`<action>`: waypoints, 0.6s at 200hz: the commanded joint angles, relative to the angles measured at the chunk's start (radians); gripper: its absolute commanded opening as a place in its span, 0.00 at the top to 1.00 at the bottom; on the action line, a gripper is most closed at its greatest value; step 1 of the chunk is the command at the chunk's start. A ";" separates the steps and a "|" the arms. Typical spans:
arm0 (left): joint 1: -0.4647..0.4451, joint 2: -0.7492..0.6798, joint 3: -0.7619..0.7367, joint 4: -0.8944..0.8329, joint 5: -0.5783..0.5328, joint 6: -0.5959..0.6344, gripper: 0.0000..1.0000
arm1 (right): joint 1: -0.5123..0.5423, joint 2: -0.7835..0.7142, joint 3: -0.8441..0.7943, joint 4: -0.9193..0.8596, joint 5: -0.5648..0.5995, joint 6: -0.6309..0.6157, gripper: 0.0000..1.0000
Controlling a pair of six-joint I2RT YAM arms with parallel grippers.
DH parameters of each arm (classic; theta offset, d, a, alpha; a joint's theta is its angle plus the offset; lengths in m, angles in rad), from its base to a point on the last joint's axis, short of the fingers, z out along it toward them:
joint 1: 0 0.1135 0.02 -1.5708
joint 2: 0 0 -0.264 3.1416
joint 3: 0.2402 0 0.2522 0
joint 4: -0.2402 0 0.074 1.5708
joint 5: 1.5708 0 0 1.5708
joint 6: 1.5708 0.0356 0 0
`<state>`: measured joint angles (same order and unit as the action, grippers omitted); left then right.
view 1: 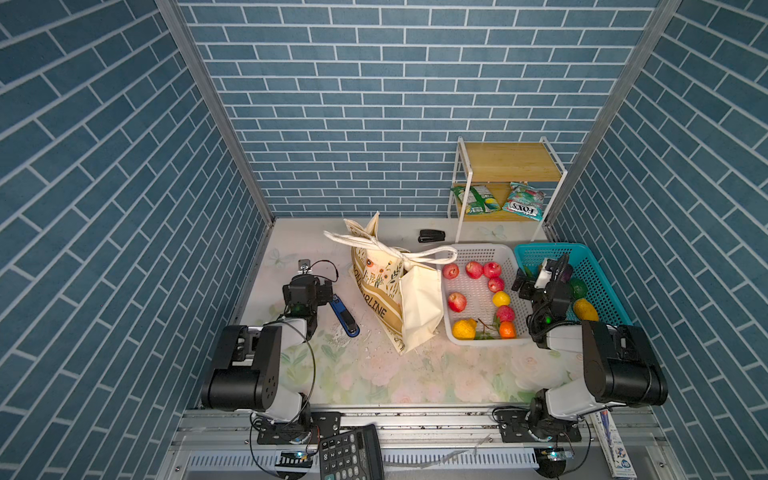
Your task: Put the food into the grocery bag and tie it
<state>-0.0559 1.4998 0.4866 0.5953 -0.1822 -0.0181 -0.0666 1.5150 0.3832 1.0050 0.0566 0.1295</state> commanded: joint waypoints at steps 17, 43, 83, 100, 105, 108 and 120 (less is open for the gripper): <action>0.007 0.022 -0.091 0.246 0.061 0.084 0.00 | -0.003 0.028 -0.007 -0.107 -0.022 -0.041 0.02; 0.010 0.032 -0.099 0.275 0.105 0.098 0.00 | -0.003 0.028 -0.007 -0.105 -0.019 -0.042 0.01; 0.012 0.026 -0.095 0.255 0.107 0.095 0.00 | -0.002 0.023 -0.013 -0.099 -0.017 -0.042 0.01; 0.013 0.027 -0.094 0.259 0.107 0.095 0.00 | -0.001 0.023 -0.015 -0.097 -0.018 -0.043 0.01; 0.013 0.028 -0.095 0.260 0.107 0.095 0.00 | -0.002 0.022 -0.014 -0.098 -0.018 -0.044 0.01; 0.013 0.030 -0.096 0.267 0.107 0.095 0.00 | -0.001 0.022 -0.014 -0.098 -0.017 -0.044 0.01; 0.013 0.028 -0.096 0.261 0.107 0.095 0.00 | -0.001 0.025 -0.007 -0.106 -0.047 -0.053 0.01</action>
<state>-0.0490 1.5253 0.3927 0.8371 -0.0849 0.0654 -0.0666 1.5150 0.3836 1.0035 0.0494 0.1295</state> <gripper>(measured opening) 0.992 0.988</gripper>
